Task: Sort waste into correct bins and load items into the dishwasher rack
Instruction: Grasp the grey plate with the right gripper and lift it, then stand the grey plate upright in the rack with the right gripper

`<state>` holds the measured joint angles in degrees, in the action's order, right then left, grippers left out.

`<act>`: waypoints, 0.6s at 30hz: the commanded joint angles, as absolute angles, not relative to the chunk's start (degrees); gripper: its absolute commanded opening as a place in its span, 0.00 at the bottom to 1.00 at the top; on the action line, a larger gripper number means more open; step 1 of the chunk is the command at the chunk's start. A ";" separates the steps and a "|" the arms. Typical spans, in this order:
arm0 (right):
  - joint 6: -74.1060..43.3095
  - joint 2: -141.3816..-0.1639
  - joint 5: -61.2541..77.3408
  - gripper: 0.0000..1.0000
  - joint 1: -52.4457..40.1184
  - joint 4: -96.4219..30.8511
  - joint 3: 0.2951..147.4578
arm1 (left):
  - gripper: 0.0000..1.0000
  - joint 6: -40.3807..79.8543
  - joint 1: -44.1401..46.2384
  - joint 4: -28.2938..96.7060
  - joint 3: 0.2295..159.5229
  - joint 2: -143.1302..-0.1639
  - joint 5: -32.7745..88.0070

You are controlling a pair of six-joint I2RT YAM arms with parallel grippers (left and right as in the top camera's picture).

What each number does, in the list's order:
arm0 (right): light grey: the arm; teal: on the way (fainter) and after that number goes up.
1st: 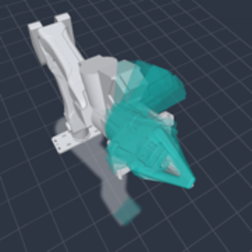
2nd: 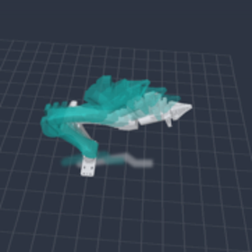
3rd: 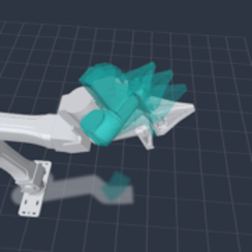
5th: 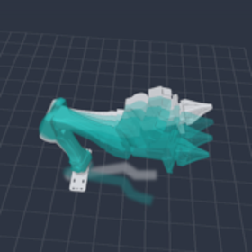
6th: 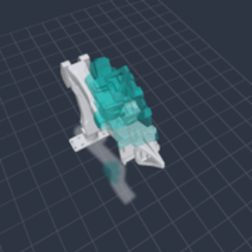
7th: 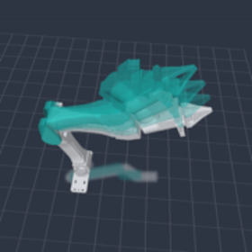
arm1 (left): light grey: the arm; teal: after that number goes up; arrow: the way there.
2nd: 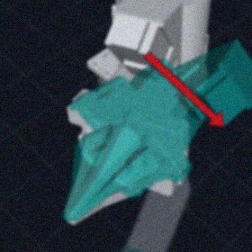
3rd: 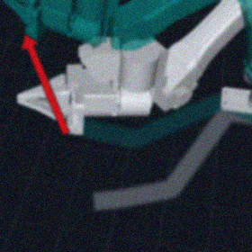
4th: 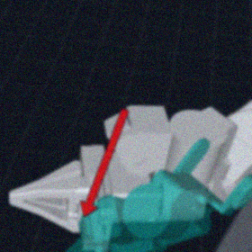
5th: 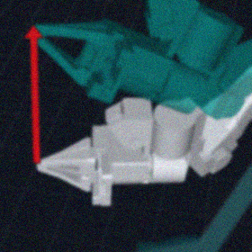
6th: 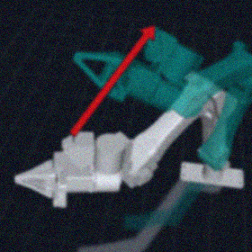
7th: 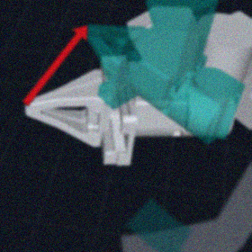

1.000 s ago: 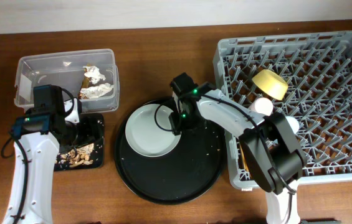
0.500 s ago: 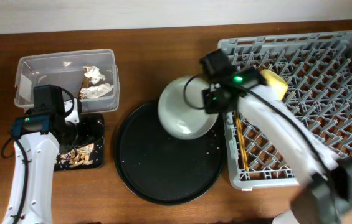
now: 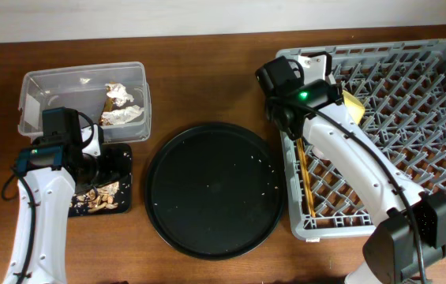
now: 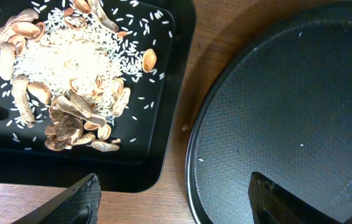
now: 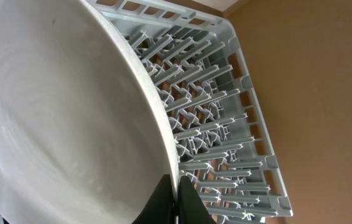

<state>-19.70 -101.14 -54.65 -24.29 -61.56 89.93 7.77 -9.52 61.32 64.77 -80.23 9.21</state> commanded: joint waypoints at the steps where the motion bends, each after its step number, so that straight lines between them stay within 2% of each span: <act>1: -20.25 -102.15 -38.52 0.20 -24.71 -62.65 89.91 | 0.75 8.10 -9.87 61.36 64.86 -79.48 9.63; 6: -20.25 -100.20 -24.73 0.30 -24.67 -68.66 90.59 | 0.75 8.10 -9.87 61.39 64.86 -79.48 9.65; 8: -20.25 -98.52 -22.35 0.47 -24.67 -69.67 91.44 | 0.75 8.10 -9.87 61.60 64.86 -79.48 9.65; 10: -20.23 -96.84 -21.41 0.59 -24.67 -70.22 91.48 | 0.75 8.10 -9.87 61.65 64.86 -79.48 9.65; 11: -20.23 -95.98 -21.41 0.63 -24.67 -70.87 91.66 | 0.75 8.10 -9.87 61.78 64.86 -79.48 9.63; 13: -20.27 -94.08 -21.06 0.64 -24.67 -72.40 92.82 | 0.75 8.10 -9.87 61.80 64.86 -79.48 9.65; 14: -20.25 -91.59 -18.61 0.69 -24.01 -72.93 93.95 | 0.75 8.10 -9.87 61.78 64.86 -79.48 9.65; 16: -19.90 -87.66 -11.88 0.87 -20.40 -72.58 95.37 | 0.81 8.10 -9.87 61.76 64.86 -79.48 9.65; 18: -10.72 -84.40 5.52 0.96 -11.46 -72.82 95.70 | 0.86 8.05 -9.85 61.36 64.86 -79.48 9.93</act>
